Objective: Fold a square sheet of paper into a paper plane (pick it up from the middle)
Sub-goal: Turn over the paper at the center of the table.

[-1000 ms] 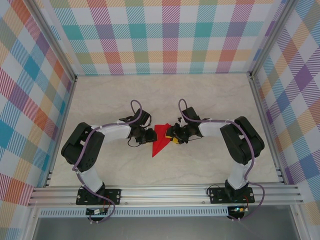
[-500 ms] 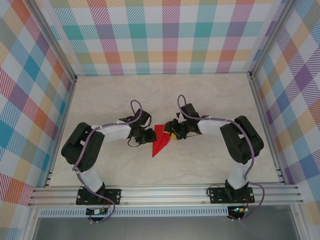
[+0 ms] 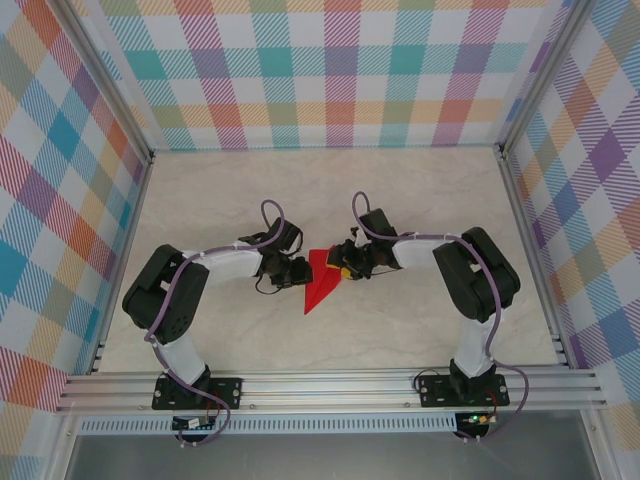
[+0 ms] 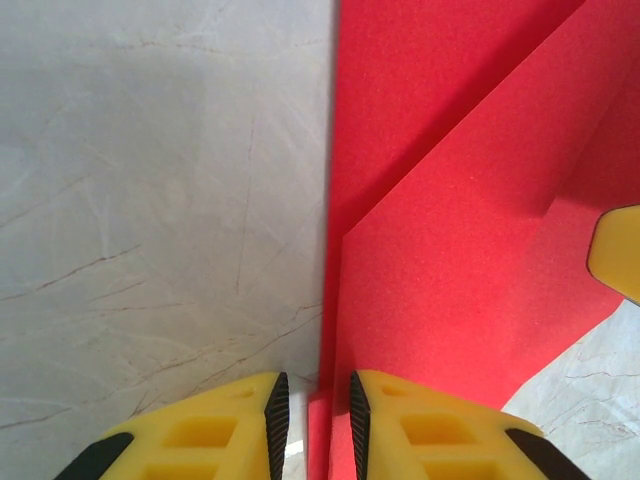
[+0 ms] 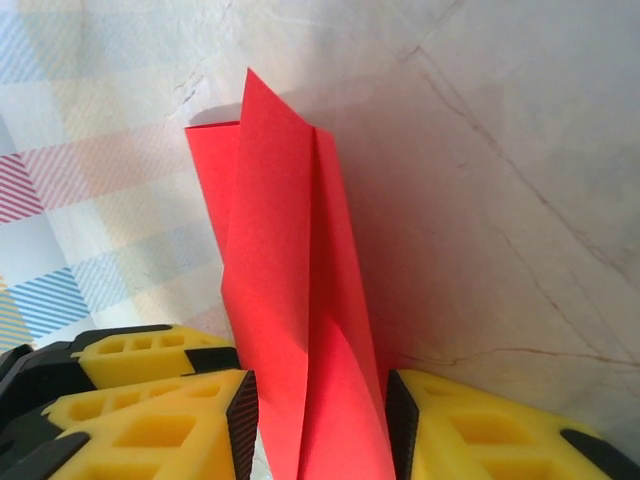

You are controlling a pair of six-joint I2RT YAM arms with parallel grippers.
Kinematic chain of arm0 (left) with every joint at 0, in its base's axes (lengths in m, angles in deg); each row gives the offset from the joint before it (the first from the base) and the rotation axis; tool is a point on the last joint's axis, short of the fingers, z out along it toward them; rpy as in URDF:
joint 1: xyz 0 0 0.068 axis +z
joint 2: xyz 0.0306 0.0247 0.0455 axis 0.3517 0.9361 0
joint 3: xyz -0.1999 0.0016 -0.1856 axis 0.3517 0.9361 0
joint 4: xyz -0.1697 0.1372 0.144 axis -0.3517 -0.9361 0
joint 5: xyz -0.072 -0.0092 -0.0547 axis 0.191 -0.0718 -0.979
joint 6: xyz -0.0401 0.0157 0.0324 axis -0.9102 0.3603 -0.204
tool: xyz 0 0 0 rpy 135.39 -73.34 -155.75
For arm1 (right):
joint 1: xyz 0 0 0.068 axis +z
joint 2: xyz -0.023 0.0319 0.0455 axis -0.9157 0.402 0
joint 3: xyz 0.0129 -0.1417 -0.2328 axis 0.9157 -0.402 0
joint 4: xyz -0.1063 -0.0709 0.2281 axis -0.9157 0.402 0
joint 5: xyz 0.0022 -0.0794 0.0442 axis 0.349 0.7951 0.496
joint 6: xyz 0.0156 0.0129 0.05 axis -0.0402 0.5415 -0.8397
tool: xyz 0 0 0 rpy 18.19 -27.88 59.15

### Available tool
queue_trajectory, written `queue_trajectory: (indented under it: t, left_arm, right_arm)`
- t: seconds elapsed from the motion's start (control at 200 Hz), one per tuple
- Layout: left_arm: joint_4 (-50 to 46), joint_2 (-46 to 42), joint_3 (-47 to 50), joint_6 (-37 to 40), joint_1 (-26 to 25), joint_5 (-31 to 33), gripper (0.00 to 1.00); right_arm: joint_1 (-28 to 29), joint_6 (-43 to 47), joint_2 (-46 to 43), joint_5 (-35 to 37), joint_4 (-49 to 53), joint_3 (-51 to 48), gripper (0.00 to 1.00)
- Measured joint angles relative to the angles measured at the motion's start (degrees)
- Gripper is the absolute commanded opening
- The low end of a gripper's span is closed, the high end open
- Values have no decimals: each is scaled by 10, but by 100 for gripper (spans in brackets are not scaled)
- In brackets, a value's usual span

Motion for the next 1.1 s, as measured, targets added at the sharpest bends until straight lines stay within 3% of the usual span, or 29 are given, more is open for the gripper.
queue_trajectory:
  t: [0.695,1.1]
  left_arm:
    - [9,-7,8,-16,-2,3,23]
    - [9,-18,14,-24,-4,21,22]
  right_arm:
    - [8,-12,-5,-17,-9,-9,40]
    - [21,-9,-9,19,38,5,40]
